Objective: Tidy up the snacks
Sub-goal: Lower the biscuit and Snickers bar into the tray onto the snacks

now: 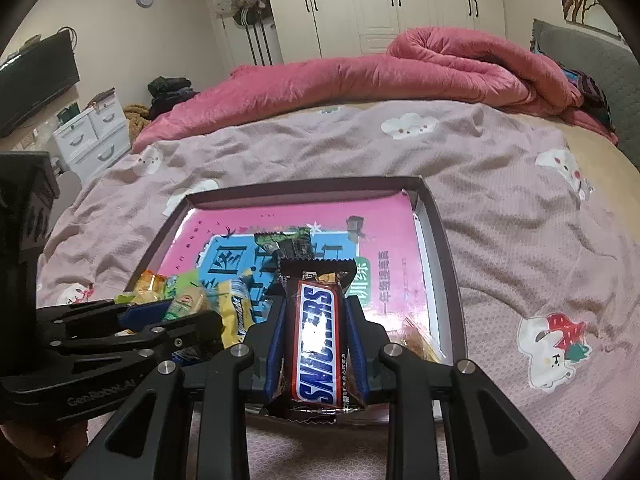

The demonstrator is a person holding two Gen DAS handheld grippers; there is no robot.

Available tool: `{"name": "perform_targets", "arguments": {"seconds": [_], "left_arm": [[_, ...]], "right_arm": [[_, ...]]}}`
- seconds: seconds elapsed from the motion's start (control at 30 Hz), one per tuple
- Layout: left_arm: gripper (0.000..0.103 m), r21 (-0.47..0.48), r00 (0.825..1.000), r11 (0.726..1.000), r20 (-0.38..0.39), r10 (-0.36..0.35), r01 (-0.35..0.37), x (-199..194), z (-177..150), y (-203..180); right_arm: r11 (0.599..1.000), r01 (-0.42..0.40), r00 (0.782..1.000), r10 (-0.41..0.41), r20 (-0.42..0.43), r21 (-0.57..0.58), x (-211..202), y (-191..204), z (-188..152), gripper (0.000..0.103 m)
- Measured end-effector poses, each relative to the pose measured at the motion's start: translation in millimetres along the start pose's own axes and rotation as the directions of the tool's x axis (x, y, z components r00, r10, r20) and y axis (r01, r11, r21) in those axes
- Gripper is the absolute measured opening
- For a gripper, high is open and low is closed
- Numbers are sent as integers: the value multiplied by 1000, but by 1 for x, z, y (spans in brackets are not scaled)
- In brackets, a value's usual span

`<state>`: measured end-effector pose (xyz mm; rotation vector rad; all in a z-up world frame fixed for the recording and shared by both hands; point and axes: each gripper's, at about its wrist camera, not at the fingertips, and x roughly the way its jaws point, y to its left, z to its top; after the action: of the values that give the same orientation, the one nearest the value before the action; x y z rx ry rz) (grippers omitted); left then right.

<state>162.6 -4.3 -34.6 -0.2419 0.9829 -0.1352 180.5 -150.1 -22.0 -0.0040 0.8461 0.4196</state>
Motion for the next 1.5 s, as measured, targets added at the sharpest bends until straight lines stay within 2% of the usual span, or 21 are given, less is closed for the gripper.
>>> {"name": "perform_targets", "arguments": {"seconds": [0.63,1.5], "left_arm": [[37,6,1000,1000,-3,-4,5,-1,0,-2],[37,1,1000,1000,14,-21,21,-2,0,-2]], "right_arm": [[1000,0,999,0,-43,9,19,-3,-5,29],[1000,6,1000,-6,-10,11,4,-5,-2,29]]}}
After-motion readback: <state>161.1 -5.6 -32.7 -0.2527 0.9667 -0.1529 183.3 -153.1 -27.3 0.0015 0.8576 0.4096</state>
